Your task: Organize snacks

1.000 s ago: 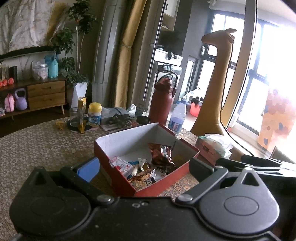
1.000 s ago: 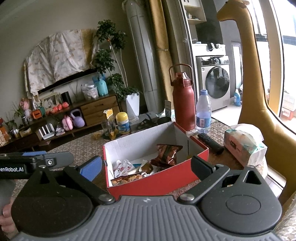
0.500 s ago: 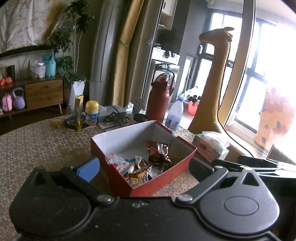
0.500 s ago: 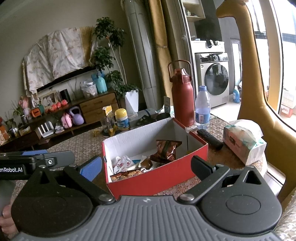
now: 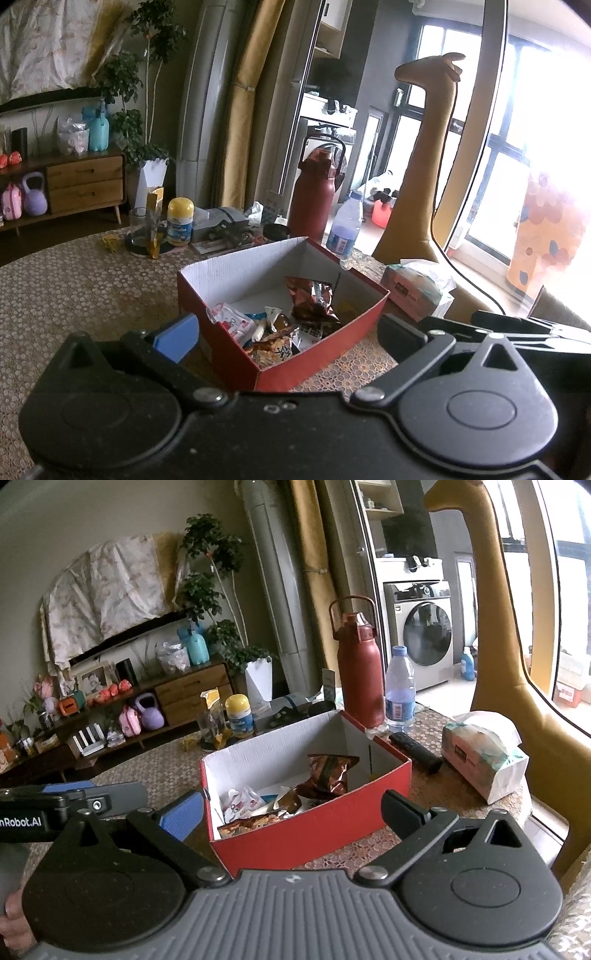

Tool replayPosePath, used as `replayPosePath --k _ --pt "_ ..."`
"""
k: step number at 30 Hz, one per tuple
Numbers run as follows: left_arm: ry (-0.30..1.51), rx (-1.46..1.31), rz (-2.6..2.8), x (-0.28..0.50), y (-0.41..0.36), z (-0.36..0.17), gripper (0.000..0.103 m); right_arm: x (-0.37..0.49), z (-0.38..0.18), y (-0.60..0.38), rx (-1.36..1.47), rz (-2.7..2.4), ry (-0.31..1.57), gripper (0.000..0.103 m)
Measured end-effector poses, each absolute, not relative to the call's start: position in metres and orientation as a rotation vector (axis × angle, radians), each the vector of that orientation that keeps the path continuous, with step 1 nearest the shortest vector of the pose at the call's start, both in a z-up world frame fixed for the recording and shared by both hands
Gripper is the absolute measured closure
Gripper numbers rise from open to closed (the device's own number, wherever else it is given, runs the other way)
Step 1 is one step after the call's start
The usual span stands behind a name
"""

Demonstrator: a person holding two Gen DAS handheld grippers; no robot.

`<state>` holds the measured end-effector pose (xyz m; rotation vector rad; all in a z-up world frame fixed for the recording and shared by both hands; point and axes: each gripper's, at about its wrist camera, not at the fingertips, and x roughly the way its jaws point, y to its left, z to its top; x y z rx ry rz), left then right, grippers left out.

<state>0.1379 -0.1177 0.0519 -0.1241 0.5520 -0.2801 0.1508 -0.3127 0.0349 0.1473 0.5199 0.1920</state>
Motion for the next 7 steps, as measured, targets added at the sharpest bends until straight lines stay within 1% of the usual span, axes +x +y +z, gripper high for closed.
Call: replayPosePath --k 7 --pt "0.551 -0.131 -0.281 0.1384 -0.1144 0.0518 0.000 0.1508 0.0354 -0.3132 0.149 0.185 0.527 0.000"
